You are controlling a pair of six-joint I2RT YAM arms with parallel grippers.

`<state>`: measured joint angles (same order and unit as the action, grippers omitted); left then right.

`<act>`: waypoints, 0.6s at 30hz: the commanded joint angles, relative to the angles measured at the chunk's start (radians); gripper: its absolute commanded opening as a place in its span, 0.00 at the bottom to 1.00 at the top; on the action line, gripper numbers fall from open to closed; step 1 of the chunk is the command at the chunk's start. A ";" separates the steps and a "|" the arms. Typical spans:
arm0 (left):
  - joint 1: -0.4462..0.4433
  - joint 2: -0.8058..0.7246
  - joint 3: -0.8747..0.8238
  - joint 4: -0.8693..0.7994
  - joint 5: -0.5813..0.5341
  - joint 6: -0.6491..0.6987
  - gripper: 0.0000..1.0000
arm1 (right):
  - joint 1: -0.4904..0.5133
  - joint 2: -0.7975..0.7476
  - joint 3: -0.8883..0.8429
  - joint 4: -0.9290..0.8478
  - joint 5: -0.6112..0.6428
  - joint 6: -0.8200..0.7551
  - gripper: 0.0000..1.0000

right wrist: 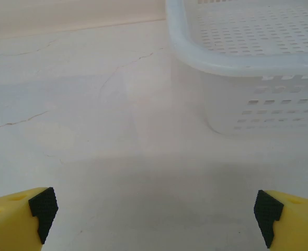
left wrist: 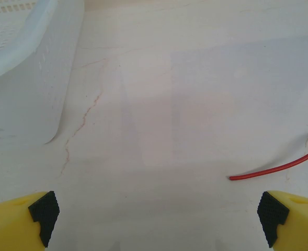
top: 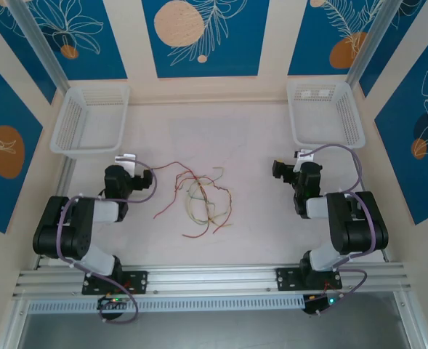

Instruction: Untangle the cables

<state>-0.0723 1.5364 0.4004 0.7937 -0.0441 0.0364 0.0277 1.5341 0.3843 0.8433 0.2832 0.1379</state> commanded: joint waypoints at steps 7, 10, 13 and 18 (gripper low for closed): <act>0.008 -0.007 0.018 0.002 0.023 0.013 1.00 | -0.002 -0.011 0.004 0.014 -0.002 0.006 0.99; 0.009 -0.007 0.018 0.002 0.024 0.013 1.00 | -0.002 -0.012 0.004 0.017 -0.001 0.006 0.99; 0.008 -0.005 0.018 0.001 0.025 0.011 1.00 | -0.002 -0.011 0.005 0.014 -0.003 0.008 0.99; 0.011 -0.005 0.020 -0.001 0.030 0.010 1.00 | -0.003 -0.011 0.005 0.013 -0.006 0.009 0.99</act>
<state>-0.0719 1.5364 0.4007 0.7914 -0.0410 0.0364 0.0277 1.5341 0.3843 0.8436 0.2832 0.1379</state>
